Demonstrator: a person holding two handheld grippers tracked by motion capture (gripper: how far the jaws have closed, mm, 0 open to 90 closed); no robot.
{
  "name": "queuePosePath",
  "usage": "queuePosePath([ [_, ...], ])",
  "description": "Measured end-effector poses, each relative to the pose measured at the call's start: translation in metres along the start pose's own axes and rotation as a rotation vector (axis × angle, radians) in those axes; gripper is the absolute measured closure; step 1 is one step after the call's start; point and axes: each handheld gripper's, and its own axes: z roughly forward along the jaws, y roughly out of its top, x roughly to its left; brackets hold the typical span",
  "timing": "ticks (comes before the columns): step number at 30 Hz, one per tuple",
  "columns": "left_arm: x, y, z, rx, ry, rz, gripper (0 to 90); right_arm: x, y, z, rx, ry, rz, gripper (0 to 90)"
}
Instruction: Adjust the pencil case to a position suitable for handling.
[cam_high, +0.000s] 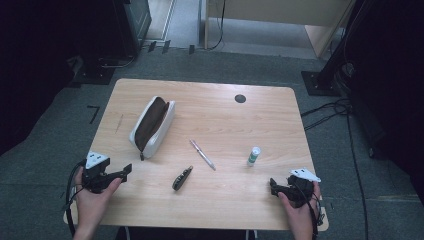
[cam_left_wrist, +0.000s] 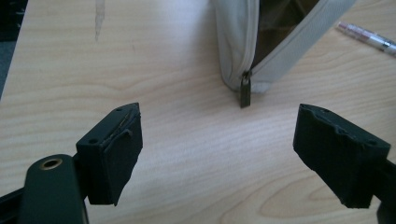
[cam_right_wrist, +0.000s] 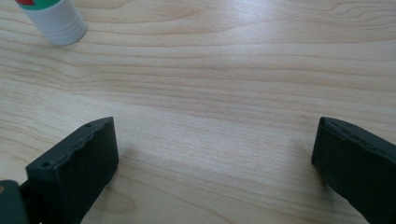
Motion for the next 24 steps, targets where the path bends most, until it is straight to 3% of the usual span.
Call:
queuePosePath([
  [7, 0.001, 0.019, 0.003, -0.032, -0.017, 0.000, 22.7, 0.000, 0.000, 0.000, 0.000, 0.000, 0.000, 0.0],
  [15, 0.004, 0.038, 0.013, -0.055, -0.071, -0.026, 30.0, 0.000, 0.000, 0.000, 0.000, 0.000, 0.000, 0.1],
  [24, -0.001, 0.054, 0.028, -0.044, -0.084, -0.013, 32.0, 0.000, 0.000, 0.000, 0.000, 0.000, 0.000, 0.0],
])
